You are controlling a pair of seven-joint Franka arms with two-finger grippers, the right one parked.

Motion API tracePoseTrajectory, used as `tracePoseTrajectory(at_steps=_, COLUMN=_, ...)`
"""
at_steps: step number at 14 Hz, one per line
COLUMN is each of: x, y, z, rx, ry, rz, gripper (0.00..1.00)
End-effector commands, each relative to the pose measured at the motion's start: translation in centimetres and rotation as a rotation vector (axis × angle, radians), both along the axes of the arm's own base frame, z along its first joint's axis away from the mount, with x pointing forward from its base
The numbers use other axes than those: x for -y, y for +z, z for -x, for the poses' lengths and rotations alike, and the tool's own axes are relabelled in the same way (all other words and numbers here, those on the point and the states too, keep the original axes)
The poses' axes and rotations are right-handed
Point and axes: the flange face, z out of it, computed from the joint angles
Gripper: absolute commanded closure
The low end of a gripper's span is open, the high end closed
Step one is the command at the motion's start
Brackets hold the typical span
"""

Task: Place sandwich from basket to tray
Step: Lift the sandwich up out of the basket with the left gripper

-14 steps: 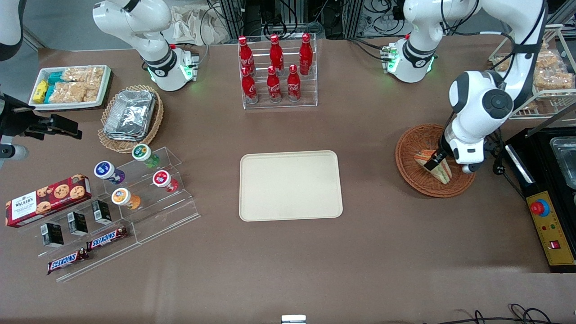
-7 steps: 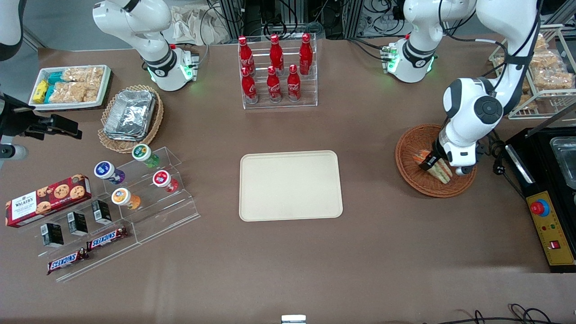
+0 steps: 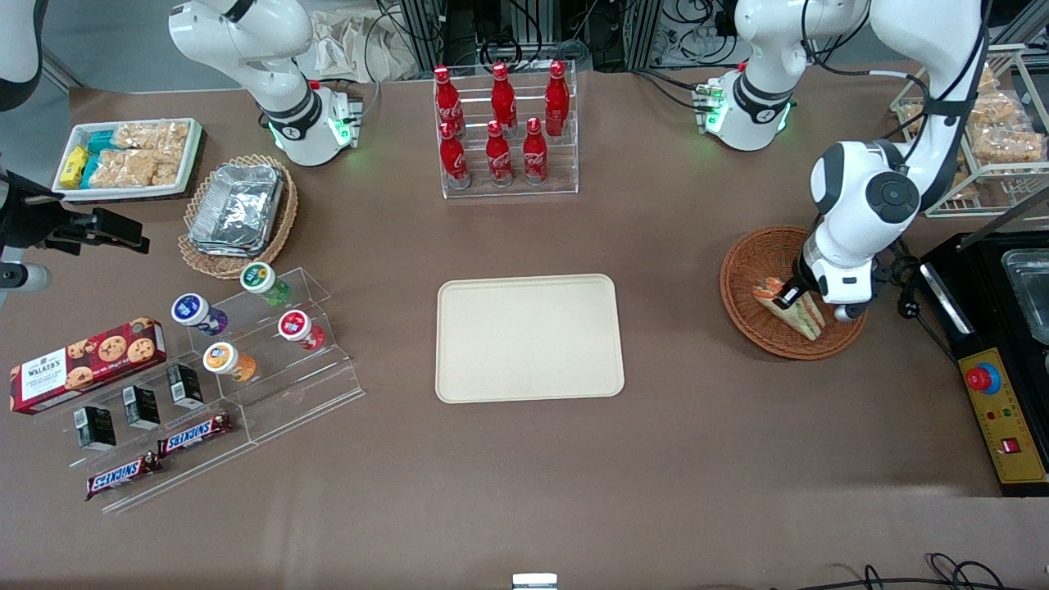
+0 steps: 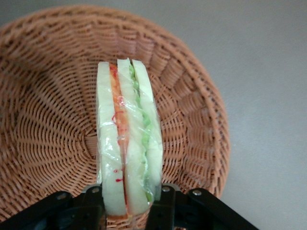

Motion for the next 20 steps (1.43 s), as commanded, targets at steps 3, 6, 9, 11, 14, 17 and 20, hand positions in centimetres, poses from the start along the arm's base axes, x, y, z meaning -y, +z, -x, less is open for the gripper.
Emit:
tracePoseTrajectory(at_steps=3, x=-0.4, y=7.5, z=-1.6, rx=-0.008, ry=-0.128, rz=-0.047, gripper=1.0)
tracePoseTrajectory(at_steps=6, x=-0.5, y=14.8, z=-4.4, rx=-0.115, ry=-0.22, rz=-0.047, gripper=1.0)
tracePoseTrajectory(at_steps=9, x=-2.3, y=20.4, z=-5.7, rx=-0.171, ry=-0.34, rz=-0.03, gripper=1.0)
tracePoseTrajectory(at_steps=11, x=-2.9, y=24.0, z=-6.1, rx=-0.167, ry=-0.457, rz=0.04, gripper=1.0)
tracePoseTrajectory(at_steps=14, x=-2.9, y=28.5, z=-7.2, rx=-0.17, ry=-0.519, rz=0.064, gripper=1.0)
tracePoseTrajectory(at_steps=17, x=-0.6, y=31.3, z=-7.4, rx=-0.151, ry=-0.537, rz=0.182, gripper=1.0)
tracePoseTrajectory(at_steps=20, x=6.4, y=31.4, z=-6.4, rx=-0.17, ry=-0.588, rz=0.187, gripper=1.0)
